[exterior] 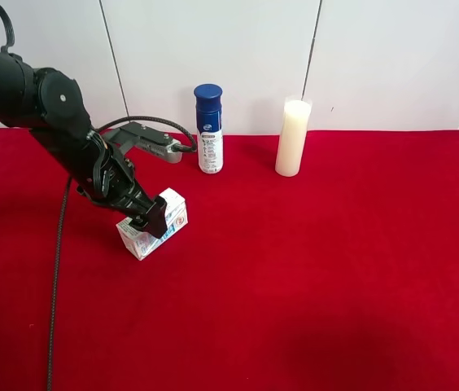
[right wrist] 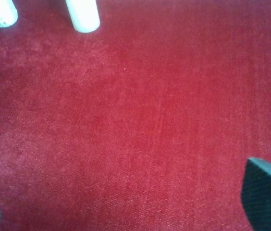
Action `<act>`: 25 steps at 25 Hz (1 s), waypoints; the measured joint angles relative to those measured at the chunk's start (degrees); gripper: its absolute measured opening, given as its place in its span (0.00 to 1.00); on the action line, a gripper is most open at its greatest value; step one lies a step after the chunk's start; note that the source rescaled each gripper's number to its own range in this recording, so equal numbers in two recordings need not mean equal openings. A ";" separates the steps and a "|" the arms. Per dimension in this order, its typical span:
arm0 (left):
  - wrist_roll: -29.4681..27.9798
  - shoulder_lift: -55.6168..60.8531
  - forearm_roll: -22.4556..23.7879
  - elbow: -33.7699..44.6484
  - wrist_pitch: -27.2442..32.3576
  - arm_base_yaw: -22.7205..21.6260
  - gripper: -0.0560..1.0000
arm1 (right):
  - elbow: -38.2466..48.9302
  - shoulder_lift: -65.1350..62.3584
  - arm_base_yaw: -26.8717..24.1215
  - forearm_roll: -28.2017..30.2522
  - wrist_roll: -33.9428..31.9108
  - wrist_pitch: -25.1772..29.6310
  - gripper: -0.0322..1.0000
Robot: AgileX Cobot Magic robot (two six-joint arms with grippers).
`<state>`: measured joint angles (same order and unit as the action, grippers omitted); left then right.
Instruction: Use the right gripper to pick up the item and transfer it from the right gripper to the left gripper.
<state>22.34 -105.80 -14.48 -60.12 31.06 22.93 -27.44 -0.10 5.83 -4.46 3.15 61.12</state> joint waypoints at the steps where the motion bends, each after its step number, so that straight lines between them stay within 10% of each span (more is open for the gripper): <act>1: 0.00 0.19 0.09 -0.43 0.97 0.00 1.00 | 0.00 0.00 0.00 0.00 0.00 0.00 1.00; 18: -14.21 28.94 11.50 -6.12 29.03 0.00 1.00 | 0.00 0.00 0.00 0.00 0.00 0.00 1.00; 25: -16.41 46.98 11.69 5.59 33.03 0.00 1.00 | 0.00 0.00 0.00 0.00 0.00 0.00 1.00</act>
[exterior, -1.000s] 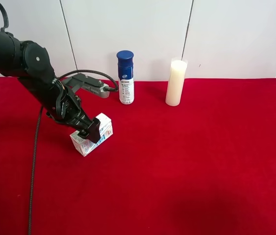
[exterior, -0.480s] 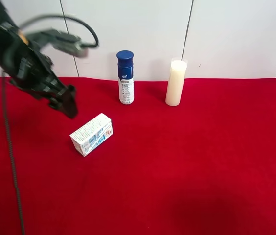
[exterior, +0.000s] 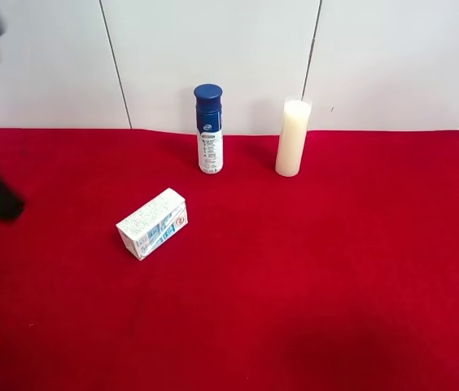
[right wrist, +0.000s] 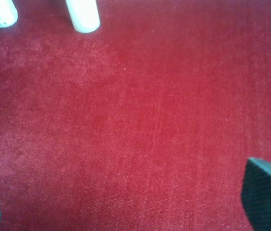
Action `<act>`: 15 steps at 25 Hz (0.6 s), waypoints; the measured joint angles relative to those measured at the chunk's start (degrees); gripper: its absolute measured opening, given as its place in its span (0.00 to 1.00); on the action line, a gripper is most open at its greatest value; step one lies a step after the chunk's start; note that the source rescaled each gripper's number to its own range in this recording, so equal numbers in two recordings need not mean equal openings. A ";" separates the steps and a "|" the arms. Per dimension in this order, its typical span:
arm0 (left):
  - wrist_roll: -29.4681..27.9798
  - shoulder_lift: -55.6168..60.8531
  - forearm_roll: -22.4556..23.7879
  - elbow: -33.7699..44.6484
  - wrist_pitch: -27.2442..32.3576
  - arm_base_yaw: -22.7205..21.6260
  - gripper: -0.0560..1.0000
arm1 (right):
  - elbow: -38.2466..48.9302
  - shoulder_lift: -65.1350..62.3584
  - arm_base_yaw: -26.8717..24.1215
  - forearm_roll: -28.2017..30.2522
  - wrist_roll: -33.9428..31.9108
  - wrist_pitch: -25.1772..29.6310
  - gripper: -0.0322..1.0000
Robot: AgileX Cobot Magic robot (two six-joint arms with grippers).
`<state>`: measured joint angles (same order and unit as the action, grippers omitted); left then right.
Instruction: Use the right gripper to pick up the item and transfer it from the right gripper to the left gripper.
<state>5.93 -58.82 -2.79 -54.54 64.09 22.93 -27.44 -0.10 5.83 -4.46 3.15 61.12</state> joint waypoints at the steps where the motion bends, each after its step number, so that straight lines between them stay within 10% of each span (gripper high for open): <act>1: -0.41 3.20 0.00 2.08 0.28 0.00 1.00 | 0.00 0.00 0.00 0.00 0.00 0.00 1.00; 15: -1.80 49.66 0.05 22.20 2.00 0.00 1.00 | 0.00 0.00 0.00 0.00 0.00 0.00 1.00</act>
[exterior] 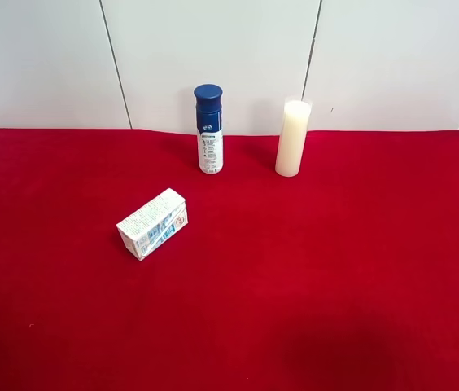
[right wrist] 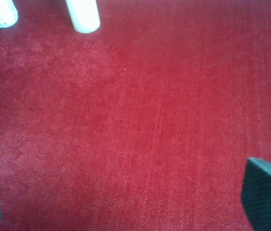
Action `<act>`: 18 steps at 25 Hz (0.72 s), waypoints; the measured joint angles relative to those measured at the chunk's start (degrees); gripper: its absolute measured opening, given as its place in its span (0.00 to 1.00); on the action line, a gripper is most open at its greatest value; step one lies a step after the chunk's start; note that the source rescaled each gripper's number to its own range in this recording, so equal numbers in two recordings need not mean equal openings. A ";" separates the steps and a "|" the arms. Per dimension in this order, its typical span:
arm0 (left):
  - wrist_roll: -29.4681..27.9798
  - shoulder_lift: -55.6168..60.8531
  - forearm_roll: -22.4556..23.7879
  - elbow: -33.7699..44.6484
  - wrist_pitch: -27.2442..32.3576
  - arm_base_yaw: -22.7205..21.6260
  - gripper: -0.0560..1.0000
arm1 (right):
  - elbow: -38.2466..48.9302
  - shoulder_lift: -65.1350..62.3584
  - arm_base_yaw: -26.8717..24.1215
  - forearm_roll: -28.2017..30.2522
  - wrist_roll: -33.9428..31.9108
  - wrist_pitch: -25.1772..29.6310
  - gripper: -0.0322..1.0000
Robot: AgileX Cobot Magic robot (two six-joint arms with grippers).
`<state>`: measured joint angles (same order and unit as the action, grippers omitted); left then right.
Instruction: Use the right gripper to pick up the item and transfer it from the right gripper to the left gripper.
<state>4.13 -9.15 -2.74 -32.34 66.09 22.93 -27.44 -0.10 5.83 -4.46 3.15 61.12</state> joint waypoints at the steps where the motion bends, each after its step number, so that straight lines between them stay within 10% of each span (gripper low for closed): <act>1: 0.00 2.67 0.00 0.77 -0.46 0.00 1.00 | 0.00 0.00 0.00 0.00 0.00 0.00 1.00; 18: -0.41 9.44 1.45 3.12 -4.83 0.00 1.00 | 0.00 0.00 0.00 0.00 0.00 0.00 1.00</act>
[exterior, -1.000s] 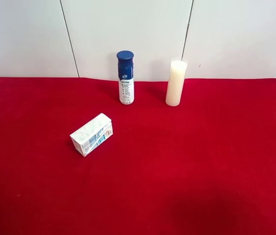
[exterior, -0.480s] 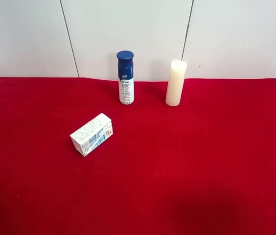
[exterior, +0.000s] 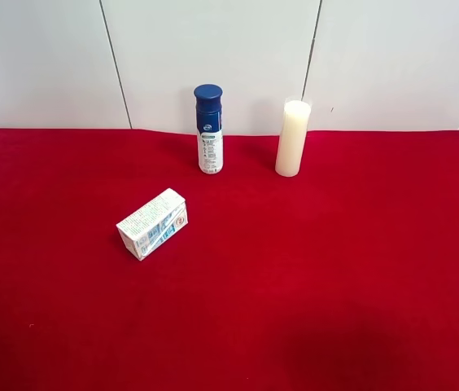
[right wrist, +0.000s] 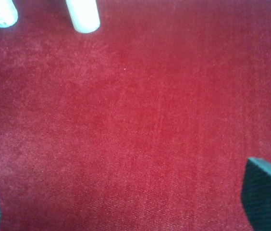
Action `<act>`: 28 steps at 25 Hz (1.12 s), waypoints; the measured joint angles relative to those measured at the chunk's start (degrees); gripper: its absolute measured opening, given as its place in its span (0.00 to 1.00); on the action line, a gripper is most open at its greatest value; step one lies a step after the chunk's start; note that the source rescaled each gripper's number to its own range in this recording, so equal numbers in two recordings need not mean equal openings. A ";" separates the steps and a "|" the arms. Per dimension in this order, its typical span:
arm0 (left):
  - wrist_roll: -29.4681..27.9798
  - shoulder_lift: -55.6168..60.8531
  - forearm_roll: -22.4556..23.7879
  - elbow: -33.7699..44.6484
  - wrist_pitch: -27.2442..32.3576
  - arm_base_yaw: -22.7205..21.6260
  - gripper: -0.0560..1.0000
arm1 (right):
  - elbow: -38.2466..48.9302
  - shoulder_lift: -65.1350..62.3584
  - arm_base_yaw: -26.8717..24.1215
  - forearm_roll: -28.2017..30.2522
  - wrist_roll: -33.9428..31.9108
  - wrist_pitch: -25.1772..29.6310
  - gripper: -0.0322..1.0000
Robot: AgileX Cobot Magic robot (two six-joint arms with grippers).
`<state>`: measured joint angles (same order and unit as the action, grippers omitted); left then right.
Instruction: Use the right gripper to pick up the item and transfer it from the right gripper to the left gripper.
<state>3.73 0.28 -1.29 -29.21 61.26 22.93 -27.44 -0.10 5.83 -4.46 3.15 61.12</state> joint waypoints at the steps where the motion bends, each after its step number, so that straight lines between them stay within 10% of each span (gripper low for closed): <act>1: -0.04 0.00 0.00 0.00 0.00 -0.05 1.00 | 0.00 0.00 0.00 0.00 0.00 0.00 1.00; 13: -0.04 0.00 0.02 0.00 0.00 -23.38 1.00 | 0.00 0.00 0.00 0.00 0.00 0.00 1.00; 28: -0.04 0.00 0.02 0.00 0.00 -25.67 1.00 | 0.00 0.00 0.00 0.00 0.00 0.00 1.00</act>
<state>3.68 0.28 -1.27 -29.21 61.26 -2.74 -27.44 -0.10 5.83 -4.46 3.15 61.12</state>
